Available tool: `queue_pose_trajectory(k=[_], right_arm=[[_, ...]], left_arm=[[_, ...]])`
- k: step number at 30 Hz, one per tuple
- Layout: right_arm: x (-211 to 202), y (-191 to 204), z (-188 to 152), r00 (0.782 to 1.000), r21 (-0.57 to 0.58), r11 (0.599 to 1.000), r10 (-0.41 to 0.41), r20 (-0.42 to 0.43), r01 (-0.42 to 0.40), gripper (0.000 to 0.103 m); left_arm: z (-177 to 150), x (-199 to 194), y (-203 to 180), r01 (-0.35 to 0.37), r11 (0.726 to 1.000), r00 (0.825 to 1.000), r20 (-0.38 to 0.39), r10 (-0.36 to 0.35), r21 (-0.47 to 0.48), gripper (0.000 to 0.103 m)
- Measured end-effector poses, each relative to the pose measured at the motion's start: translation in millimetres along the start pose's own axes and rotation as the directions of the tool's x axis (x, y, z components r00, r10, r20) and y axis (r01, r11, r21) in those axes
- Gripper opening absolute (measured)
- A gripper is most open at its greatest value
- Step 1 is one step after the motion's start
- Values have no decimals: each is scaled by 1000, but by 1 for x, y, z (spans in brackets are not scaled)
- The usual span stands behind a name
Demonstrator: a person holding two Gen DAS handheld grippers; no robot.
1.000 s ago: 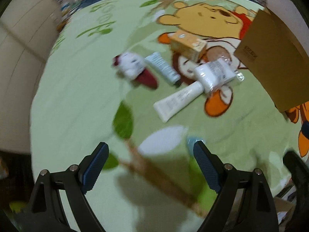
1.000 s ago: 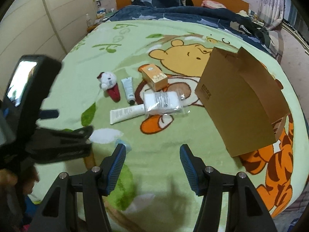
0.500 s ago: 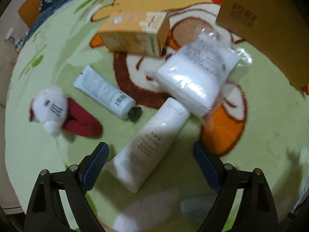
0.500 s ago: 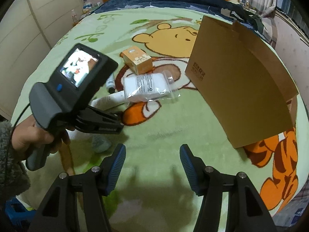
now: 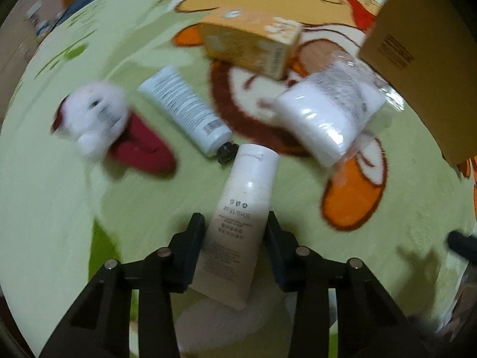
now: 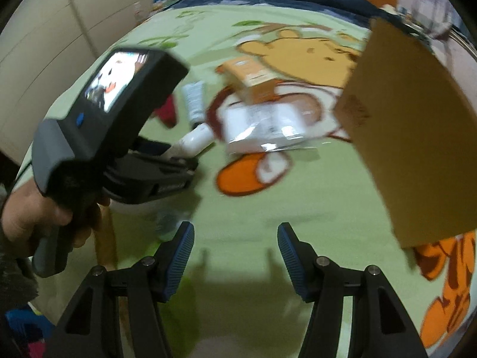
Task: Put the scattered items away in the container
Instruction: 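Grasp the white lotion tube with the left gripper while the right gripper grasps the blue soap, then lift and carry the lotion tube and blue soap over the cardboard box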
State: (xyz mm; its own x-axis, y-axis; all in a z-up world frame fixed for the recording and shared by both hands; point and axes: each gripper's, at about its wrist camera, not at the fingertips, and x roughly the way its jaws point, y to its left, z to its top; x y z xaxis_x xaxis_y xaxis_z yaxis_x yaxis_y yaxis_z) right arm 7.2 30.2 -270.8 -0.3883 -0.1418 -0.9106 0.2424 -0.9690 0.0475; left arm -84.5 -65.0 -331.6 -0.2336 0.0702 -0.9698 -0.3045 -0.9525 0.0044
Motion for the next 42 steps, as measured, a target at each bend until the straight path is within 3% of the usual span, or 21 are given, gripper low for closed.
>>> queue_pose_trajectory(k=[4,7,12,14,21,28,34,37,42], right_arm=[[30,32,-1,999,-148,988,44,-17,-47,60],[49,46,-2,998,-216,975,46,-46,-55,60],[71,56,-5,997,-285,958,17,-69,-36,57],[72,55,-7,997,-290,956,22,-74,-42,43],[60,32,-7,994,-180,982,38,-100,-56,43],[35,-23,-17,993,-42,999,-30,-116,26,43],[-23,-58,-1,997,64,995,-70,-31,72,43],[-63,-65,17,996,110,991,-78,40,73,43],[-121,-74,44,984,132,988,-104,144,85,43]], left_arm=[[-15,-4,21,-48,994,999,-21,46,-96,41],[-22,-4,34,-46,988,998,-37,41,-147,41],[-18,-1,31,-50,987,998,-46,44,-150,43],[-16,1,29,-56,987,997,-52,49,-150,44],[-11,2,23,-58,986,998,-48,51,-156,42],[-19,-20,27,-31,953,996,-83,6,-301,37],[-12,-73,8,-78,944,996,-76,56,-320,29],[3,-110,-18,-77,953,997,-18,75,-292,29],[31,-163,-14,-84,967,991,86,107,-241,29]])
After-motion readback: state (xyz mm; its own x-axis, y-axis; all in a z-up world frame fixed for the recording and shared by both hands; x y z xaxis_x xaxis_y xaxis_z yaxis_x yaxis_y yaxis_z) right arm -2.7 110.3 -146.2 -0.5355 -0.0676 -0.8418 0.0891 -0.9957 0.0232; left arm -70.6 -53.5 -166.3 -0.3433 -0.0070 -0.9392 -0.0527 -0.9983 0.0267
